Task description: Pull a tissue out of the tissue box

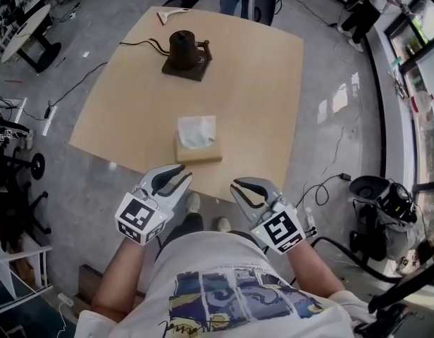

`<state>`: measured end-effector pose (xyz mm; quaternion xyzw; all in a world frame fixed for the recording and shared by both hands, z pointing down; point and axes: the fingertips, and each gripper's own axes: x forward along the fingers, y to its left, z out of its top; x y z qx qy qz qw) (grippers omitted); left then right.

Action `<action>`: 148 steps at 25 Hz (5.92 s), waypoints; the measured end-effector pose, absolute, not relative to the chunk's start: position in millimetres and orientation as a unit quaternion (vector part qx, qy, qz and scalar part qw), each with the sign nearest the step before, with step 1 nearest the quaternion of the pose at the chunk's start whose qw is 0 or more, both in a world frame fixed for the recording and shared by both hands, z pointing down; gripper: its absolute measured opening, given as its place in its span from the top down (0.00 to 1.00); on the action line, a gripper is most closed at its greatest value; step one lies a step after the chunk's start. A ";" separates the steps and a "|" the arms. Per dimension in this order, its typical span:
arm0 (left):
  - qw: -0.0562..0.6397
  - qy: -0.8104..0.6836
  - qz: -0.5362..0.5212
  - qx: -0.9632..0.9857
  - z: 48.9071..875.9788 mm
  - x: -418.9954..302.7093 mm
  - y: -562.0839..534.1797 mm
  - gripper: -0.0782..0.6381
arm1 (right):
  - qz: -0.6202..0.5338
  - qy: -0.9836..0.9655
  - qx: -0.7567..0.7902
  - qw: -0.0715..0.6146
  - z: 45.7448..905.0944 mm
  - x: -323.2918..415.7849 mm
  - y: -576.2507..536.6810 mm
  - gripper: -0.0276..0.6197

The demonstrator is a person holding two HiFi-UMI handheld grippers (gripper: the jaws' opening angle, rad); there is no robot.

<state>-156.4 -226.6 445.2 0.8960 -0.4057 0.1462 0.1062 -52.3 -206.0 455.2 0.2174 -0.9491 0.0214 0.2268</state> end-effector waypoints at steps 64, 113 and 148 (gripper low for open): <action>0.164 -0.191 0.217 0.943 571.7 -154.0 -390.2 0.88 | 0.102 -0.869 0.394 0.281 482.6 -24.2 -233.5 0.92; 0.022 -0.387 0.121 0.914 349.4 -70.4 -133.5 0.88 | 0.004 -0.946 0.217 0.242 445.9 43.4 -142.4 0.92; 0.031 -0.385 0.130 0.913 339.0 -55.8 -53.1 0.88 | -0.009 -0.955 0.219 0.202 443.4 28.3 -101.3 0.94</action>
